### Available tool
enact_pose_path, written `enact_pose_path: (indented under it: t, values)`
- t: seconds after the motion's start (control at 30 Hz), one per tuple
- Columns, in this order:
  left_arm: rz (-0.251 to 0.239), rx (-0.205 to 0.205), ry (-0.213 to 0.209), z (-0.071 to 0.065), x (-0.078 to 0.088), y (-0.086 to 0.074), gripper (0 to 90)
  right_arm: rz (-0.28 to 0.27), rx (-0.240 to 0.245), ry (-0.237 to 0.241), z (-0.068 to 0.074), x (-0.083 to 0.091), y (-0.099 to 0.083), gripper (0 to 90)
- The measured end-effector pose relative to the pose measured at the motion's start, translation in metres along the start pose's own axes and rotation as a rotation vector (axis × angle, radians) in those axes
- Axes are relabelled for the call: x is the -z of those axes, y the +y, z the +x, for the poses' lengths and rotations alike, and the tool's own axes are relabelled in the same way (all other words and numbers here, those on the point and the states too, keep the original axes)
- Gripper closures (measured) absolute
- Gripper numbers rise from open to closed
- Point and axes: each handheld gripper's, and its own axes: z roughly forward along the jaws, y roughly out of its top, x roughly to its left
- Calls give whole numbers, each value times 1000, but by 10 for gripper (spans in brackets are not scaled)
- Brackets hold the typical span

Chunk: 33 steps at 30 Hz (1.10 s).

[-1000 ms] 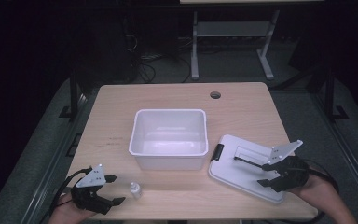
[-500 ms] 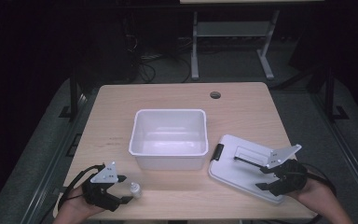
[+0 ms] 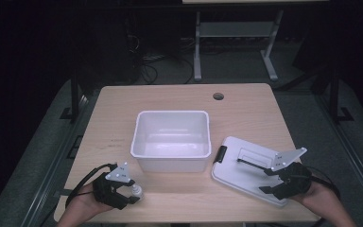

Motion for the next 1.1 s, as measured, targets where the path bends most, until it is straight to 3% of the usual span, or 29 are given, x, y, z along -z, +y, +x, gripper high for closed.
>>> enact_pose_path:
  t: [0.53, 1.1]
  values:
    - [81, -32, -6, 3, -9, 16, 522, -7, 3, 3, -2, -3, -2, 357]
    - [90, -45, -15, 3, -12, 19, 592, -12, -12, 6, -4, -3, -6, 356]
